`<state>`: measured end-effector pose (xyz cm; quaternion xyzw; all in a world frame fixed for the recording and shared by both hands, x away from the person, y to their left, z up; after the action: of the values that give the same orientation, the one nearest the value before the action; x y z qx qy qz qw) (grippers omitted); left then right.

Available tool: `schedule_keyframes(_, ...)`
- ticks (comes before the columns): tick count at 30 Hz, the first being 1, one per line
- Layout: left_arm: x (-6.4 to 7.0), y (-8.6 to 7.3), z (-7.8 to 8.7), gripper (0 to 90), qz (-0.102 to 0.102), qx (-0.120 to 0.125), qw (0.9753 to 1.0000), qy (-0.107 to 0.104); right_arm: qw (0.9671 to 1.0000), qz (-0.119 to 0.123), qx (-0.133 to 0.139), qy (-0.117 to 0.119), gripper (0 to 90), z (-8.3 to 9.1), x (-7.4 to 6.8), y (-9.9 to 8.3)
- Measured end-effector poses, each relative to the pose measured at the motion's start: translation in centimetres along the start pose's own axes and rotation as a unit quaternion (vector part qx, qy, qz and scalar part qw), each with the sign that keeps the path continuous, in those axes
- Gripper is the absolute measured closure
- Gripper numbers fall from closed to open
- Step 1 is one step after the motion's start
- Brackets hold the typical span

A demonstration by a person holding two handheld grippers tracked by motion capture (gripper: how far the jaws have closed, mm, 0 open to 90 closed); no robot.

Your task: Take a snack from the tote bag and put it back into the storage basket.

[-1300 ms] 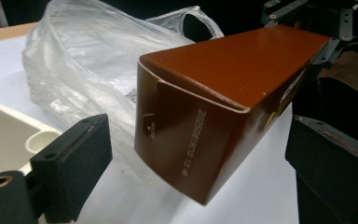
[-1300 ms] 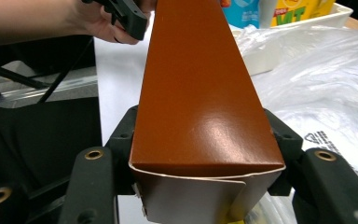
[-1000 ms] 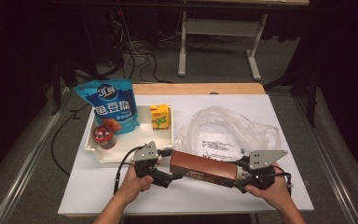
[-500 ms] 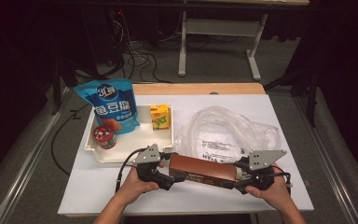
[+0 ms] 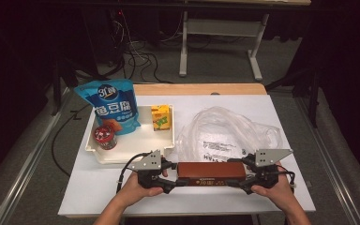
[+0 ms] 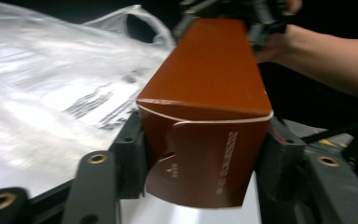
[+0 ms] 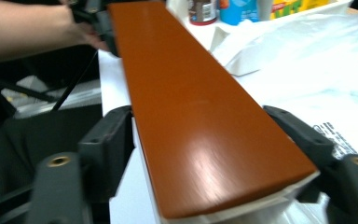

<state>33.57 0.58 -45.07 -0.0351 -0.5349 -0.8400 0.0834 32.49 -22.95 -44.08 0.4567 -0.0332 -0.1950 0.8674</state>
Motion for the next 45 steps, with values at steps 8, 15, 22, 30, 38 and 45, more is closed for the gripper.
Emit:
schedule_keyframes(8,-0.4,-0.2,0.3,47.9,0.005,-0.005,0.9996,0.027,0.9973,-0.043,0.035,-0.049,13.8,1.2,1.3,0.0)
schedule_keyframes(15,-1.2,-0.3,1.3,47.8,0.024,0.004,0.9987,0.045,0.9918,-0.074,0.031,-0.100,6.8,1.5,2.1,-0.3)
schedule_keyframes(22,-1.9,-0.5,2.5,47.9,0.038,0.007,0.9970,0.066,0.9808,-0.091,0.044,-0.167,8.1,2.2,3.1,-0.8)
schedule_keyframes(30,-2.8,-0.6,4.3,47.9,0.052,0.017,0.9938,0.097,0.9761,-0.109,0.044,-0.182,11.3,2.6,3.8,-1.7)
schedule_keyframes(38,-3.8,-0.9,6.1,48.2,0.067,0.024,0.9885,0.133,0.9732,-0.121,0.042,-0.190,14.1,2.8,4.3,-2.3)
schedule_keyframes(45,-3.9,-0.9,7.0,48.4,0.068,0.028,0.9880,0.136,0.9728,-0.125,0.039,-0.191,14.6,2.7,4.4,-2.6)
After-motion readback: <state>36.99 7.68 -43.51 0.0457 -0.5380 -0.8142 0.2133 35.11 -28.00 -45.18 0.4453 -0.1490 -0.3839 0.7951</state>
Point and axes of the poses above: each handheld gripper's, and its own axes: z roughly backward along the jaws, y roughly out of its top, x roughly to its right, the point moved 7 cm from there along -z, roughly forward along the jaws, and after that the axes turned 8 degrees about -x, right-handed, at the moved point
